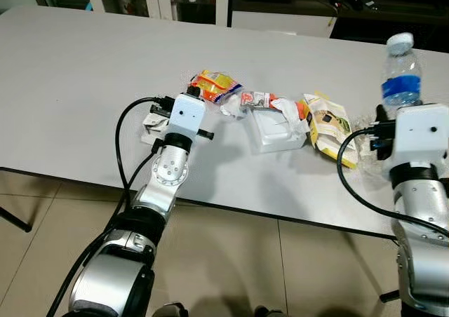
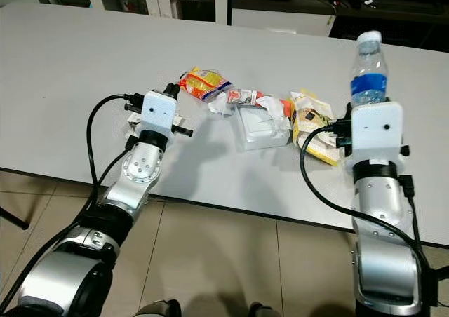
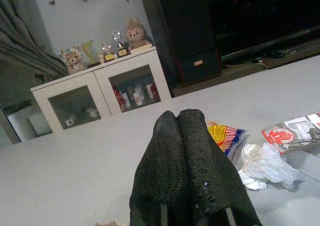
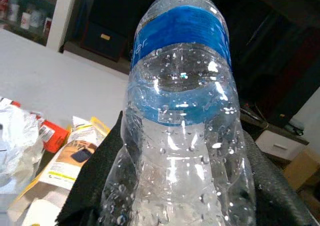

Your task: Picking trash to rubbish bin

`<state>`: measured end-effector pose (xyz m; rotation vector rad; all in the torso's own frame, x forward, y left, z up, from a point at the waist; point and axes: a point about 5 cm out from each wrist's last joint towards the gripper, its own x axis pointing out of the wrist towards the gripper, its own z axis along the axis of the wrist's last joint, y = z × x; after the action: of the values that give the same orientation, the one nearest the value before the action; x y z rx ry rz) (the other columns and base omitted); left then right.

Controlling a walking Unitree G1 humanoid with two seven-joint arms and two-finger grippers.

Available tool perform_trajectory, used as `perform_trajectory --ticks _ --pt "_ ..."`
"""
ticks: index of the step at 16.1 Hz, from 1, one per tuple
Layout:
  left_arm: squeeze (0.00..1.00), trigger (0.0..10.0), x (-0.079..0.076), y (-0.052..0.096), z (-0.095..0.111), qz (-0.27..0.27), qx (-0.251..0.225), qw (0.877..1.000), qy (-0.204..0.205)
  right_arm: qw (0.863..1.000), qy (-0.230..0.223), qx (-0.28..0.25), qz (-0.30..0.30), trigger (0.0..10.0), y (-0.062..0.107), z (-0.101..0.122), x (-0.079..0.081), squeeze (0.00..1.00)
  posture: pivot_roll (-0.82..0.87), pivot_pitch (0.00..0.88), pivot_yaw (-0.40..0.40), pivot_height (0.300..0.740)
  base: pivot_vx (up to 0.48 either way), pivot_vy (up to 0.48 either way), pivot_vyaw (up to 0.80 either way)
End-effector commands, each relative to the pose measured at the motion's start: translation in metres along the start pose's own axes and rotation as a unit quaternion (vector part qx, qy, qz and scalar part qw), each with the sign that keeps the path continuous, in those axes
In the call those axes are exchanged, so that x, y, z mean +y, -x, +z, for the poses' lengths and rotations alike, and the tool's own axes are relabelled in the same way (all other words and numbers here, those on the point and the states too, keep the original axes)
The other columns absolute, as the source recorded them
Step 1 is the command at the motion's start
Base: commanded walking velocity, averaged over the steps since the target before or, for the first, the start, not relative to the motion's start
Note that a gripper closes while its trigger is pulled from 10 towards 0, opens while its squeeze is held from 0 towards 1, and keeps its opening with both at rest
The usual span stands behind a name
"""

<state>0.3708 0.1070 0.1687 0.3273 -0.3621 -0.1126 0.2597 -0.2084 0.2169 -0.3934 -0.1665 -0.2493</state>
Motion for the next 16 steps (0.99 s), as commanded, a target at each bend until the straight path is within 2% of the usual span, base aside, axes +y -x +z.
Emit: perform_trajectory --ticks 1,5,10,16 --pt "0.00 10.0 0.002 -0.002 0.002 0.007 0.004 1.000 0.006 1.000 -0.002 -0.002 0.004 10.0 0.000 -0.001 0.001 0.00 0.04 0.089 -0.033 0.740 0.000 0.000 0.00" --pt "0.00 10.0 0.003 -0.005 0.001 0.014 0.023 0.999 0.018 1.000 -0.015 0.006 -0.011 10.0 0.000 -0.004 -0.001 0.00 0.05 0.086 -0.021 0.740 0.000 0.000 0.00" --pt "0.00 10.0 0.003 -0.009 0.002 0.007 0.037 0.998 0.042 1.000 -0.016 0.006 -0.018 10.0 -0.001 -0.005 -0.002 0.00 0.06 0.081 -0.011 0.740 0.000 0.000 -0.76" --pt "0.00 10.0 0.005 -0.013 0.003 0.002 0.047 0.997 0.054 1.000 -0.016 0.001 -0.019 10.0 -0.001 -0.005 -0.001 0.00 0.06 0.078 -0.002 0.740 0.000 0.341 0.00"
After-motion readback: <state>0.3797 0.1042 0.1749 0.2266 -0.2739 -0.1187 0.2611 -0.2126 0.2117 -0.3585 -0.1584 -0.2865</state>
